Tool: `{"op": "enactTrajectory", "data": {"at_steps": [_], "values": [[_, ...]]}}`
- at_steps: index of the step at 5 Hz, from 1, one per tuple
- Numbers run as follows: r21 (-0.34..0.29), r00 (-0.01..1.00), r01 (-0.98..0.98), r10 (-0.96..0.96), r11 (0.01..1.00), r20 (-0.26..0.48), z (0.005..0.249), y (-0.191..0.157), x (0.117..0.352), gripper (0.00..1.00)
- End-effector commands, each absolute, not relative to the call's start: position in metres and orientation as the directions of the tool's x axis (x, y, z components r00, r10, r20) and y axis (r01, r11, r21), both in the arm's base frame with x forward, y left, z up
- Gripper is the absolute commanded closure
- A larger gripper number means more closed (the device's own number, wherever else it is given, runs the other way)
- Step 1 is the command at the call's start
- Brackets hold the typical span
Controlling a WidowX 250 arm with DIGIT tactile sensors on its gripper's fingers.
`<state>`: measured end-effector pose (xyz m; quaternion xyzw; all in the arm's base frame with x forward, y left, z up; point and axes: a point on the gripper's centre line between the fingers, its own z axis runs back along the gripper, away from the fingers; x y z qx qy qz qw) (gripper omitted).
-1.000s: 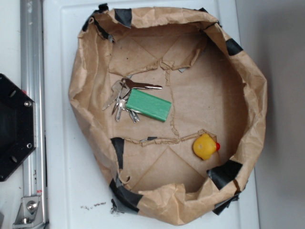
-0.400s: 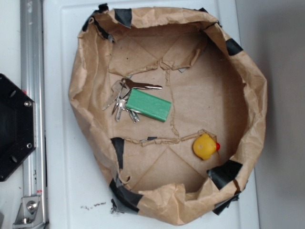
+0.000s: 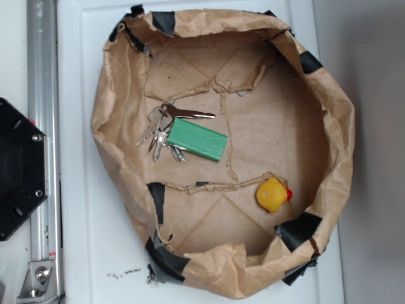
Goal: Grab the yellow duck.
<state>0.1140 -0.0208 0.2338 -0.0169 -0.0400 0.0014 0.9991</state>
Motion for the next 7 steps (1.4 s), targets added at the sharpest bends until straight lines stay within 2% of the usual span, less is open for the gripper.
{"op": "enactTrajectory", "data": {"at_steps": [1,3,4,5,7], "values": [[-0.036,0.971,-0.066,0.072,0.997,0.227,0.218,0.003,0.165,0.00],[-0.012,0.971,-0.090,0.091,0.996,0.219,0.171,0.021,0.233,0.00],[0.003,0.982,-0.056,0.055,0.998,0.180,0.146,0.019,0.258,0.00],[0.015,0.976,-0.124,0.119,0.992,0.180,0.136,0.017,0.271,0.00],[0.015,0.976,-0.124,0.119,0.992,0.180,0.136,0.017,0.271,0.00]]}}
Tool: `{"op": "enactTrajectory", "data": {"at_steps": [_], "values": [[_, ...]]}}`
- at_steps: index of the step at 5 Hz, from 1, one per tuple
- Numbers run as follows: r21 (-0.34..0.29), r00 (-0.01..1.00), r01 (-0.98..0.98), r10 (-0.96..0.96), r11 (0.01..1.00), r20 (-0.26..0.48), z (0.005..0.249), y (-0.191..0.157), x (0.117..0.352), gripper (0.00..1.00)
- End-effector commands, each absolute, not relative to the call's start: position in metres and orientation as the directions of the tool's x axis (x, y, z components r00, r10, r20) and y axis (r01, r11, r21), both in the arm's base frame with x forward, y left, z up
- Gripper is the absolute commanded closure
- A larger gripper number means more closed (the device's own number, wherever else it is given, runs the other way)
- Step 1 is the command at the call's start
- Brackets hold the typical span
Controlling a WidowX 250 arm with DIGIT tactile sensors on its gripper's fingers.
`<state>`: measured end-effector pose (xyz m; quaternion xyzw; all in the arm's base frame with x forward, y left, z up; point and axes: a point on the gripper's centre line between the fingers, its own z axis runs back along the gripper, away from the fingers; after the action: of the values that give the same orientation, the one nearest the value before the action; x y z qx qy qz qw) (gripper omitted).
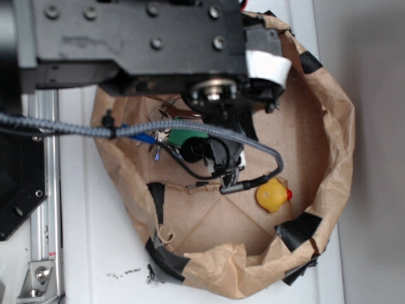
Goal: Grab the yellow duck.
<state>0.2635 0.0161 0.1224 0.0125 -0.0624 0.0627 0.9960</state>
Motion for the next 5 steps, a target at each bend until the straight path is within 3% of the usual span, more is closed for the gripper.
{"op": "enactTrajectory", "data": {"at_steps": [1,2,4,5], "values": [[0.015,0.976,-0.124,0.119,0.992,0.180,0.136,0.017,0.271,0.00],[-0.135,0.911,-0.285,0.312,0.949,0.270,0.115,0.021,0.286,0.00],[-0.130,0.893,-0.352,0.374,0.927,0.252,0.080,-0.005,0.302,0.00],[-0.090,0.928,-0.299,0.312,0.950,0.206,0.062,-0.016,0.309,0.00]]}}
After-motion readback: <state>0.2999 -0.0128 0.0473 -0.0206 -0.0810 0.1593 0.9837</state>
